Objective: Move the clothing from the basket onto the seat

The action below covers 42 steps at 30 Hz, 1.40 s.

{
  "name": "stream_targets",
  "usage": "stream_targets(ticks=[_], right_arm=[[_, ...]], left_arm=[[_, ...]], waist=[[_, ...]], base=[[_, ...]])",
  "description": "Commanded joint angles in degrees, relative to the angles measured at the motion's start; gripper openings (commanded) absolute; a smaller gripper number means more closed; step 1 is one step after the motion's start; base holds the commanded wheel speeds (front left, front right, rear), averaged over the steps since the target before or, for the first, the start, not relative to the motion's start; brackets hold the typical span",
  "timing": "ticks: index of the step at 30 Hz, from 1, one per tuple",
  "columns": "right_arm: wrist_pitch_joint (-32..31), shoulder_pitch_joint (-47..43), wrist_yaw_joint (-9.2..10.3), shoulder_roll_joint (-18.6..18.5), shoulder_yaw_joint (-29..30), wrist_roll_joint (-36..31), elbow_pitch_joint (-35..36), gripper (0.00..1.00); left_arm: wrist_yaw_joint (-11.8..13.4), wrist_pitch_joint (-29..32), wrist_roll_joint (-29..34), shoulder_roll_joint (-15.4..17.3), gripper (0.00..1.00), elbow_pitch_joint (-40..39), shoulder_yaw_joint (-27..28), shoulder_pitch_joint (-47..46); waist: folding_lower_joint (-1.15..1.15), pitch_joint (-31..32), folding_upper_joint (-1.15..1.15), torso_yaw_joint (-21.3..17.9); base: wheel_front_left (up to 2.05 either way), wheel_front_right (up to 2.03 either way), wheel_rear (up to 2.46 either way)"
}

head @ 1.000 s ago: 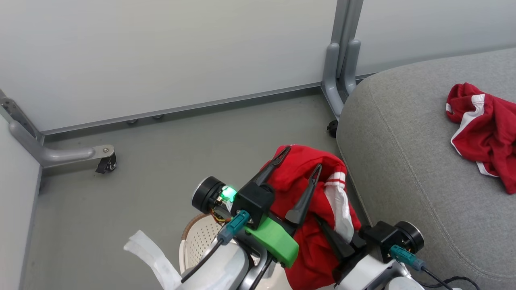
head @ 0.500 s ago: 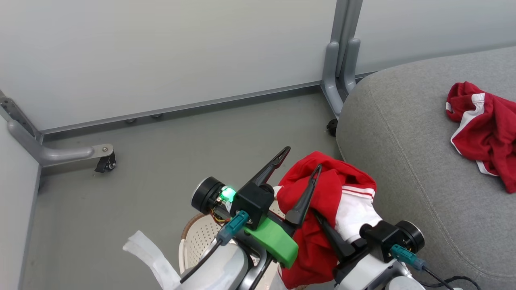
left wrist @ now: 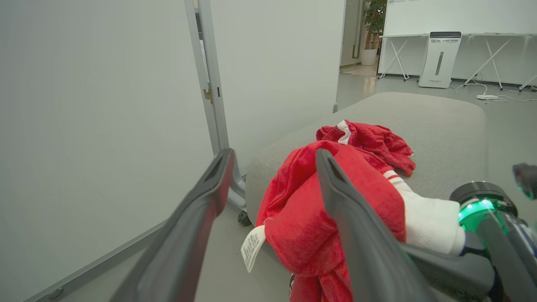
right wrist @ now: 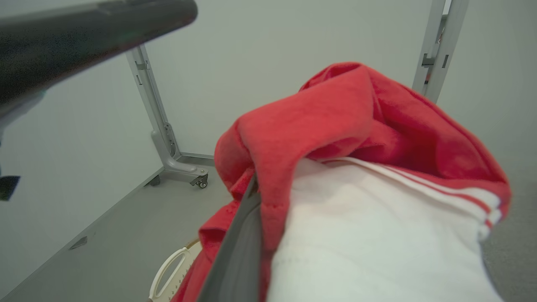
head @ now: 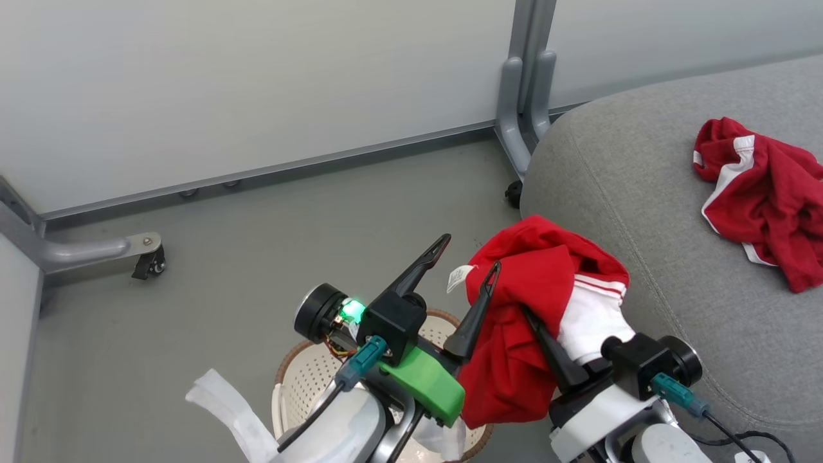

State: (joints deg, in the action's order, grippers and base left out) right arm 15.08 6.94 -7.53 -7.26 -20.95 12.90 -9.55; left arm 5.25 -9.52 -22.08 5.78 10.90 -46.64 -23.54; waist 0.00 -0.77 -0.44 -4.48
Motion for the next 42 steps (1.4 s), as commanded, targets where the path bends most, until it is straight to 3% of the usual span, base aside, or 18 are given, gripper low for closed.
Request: stream_targets(ticks=[1, 18, 26, 31, 42], right_arm=[[0.13, 0.72, 0.08, -0.27, 1.19, -0.49, 0.84, 0.00], [0.13, -1.18, 0.08, 1.09, 10.65, -2.97, 8.49, 0.00], [0.13, -3.51, 0.08, 2.91, 12.43, -3.28, 10.94, 0.00], [0.13, -5.22, 0.08, 4.02, 15.75, -3.46, 13.67, 0.00], [0.13, -2.24, 0.08, 4.42, 17.94, -0.61, 17.77, 0.00]], left_arm=[[0.09, 0.18, -0.35, 0.65, 1.00, -0.30, 0.01, 0.05], [-1.57, 0.97, 0.15, 6.27, 1.00, -1.75, 0.14, -1.51], [-5.66, -0.10, -0.28, 9.71, 1.00, -2.50, -0.97, -2.14], [-8.80, -1.36, 1.08, 11.95, 1.00, -0.64, -2.79, -3.36], [-10.77, -4.46, 2.33, 13.70, 1.00, 4.12, -4.17, -4.59]], waist=[[0.00, -1.41, 0.44, -2.09], [0.00, -9.54, 0.44, -19.82], [0.00, -13.41, 0.44, -27.17], [0.00, -16.64, 0.44, -28.10], [0.00, -24.21, 0.44, -28.21]], base=[[0.00, 0.00, 0.00], [0.00, 0.00, 0.00], [0.00, 0.00, 0.00], [0.00, 0.00, 0.00], [0.02, 0.02, 0.02]])
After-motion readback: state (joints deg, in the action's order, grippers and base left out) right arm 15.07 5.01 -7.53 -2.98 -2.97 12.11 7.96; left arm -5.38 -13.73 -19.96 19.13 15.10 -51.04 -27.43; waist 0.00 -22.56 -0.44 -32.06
